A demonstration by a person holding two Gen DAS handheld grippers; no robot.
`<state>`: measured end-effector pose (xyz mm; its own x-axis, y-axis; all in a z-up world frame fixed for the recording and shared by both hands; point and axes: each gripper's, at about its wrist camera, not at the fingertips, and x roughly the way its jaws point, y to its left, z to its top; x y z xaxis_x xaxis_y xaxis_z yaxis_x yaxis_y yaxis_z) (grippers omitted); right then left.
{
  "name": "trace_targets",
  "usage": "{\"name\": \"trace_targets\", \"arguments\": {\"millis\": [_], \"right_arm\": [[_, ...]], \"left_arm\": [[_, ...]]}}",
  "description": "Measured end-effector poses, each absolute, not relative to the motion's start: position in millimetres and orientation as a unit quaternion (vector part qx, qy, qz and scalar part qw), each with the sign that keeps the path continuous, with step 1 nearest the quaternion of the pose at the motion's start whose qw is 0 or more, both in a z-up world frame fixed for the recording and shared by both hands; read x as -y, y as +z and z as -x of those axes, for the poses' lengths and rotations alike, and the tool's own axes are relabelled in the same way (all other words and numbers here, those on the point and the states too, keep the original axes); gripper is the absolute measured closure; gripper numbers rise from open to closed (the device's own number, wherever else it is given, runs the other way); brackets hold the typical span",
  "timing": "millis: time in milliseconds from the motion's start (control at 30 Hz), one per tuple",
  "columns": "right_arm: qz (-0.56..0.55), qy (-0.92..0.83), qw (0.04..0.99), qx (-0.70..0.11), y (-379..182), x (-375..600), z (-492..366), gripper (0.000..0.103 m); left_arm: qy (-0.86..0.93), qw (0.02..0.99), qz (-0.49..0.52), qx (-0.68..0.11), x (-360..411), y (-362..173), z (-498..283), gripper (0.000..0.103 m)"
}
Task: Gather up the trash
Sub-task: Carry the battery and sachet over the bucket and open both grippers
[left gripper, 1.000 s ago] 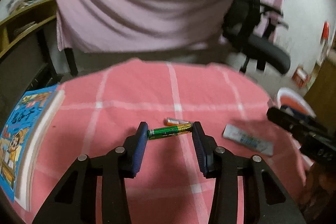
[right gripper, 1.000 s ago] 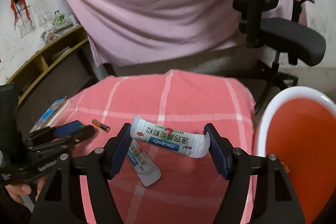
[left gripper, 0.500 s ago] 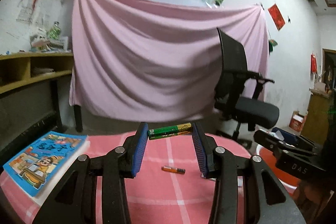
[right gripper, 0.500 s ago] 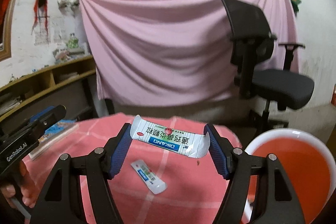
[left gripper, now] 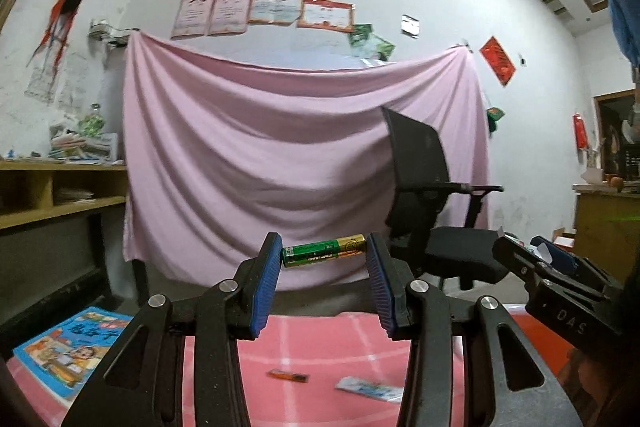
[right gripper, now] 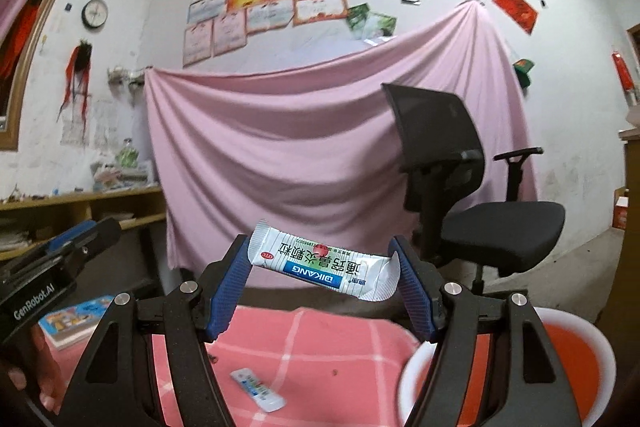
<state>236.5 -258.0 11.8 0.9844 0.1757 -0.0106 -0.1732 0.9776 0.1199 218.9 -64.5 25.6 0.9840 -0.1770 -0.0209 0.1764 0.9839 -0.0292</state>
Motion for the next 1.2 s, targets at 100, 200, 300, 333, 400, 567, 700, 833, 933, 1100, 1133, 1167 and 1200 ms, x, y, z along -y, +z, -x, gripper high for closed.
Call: {"name": "trace_targets", "arguments": {"millis": [100, 200, 300, 333, 400, 567, 700, 833, 933, 1100, 1133, 1167, 1200], "right_arm": [[-0.073, 0.066, 0.995, -0.011, 12, 276, -234, 0.034], [-0.087, 0.048, 0.995, -0.014, 11, 296, -231, 0.034], [-0.098, 0.027, 0.995, -0.019, 9, 316, -229, 0.034], [-0.103, 0.021, 0.994, -0.023, 8, 323, -229, 0.034], [-0.113, 0.007, 0.993, -0.036, 6, 337, -230, 0.034], [-0.148, -0.014, 0.987, -0.067, -3, 366, -234, 0.034], [-0.168, -0.03, 0.981, -0.094, -9, 384, -238, 0.034], [-0.198, -0.04, 0.972, -0.121, -17, 405, -241, 0.034], [-0.219, -0.044, 0.965, -0.14, -23, 416, -245, 0.034], [-0.255, -0.045, 0.952, -0.162, -31, 433, -247, 0.034], [-0.262, -0.046, 0.95, -0.166, -32, 435, -247, 0.033], [-0.266, -0.047, 0.948, -0.169, -33, 438, -248, 0.032], [-0.269, -0.047, 0.946, -0.172, -34, 440, -248, 0.032]], "left_arm": [[-0.107, 0.994, 0.019, -0.011, 83, 29, -220, 0.065], [-0.125, 0.992, 0.021, -0.012, 105, 31, -224, 0.065], [-0.145, 0.989, 0.015, -0.016, 127, 33, -227, 0.065], [-0.152, 0.988, 0.012, -0.019, 136, 33, -228, 0.065], [-0.162, 0.986, 0.01, -0.024, 148, 32, -229, 0.065], [-0.185, 0.981, 0.015, -0.049, 181, 25, -239, 0.065], [-0.211, 0.974, 0.013, -0.082, 205, 20, -250, 0.065], [-0.237, 0.964, 0.01, -0.123, 227, 15, -261, 0.065], [-0.254, 0.954, 0.004, -0.156, 239, 11, -268, 0.065], [-0.271, 0.94, -0.02, -0.208, 260, 1, -275, 0.065], [-0.272, 0.938, -0.024, -0.214, 261, -1, -274, 0.065], [-0.273, 0.936, -0.027, -0.221, 263, -2, -274, 0.065], [-0.273, 0.935, -0.028, -0.224, 264, -3, -274, 0.065]]}}
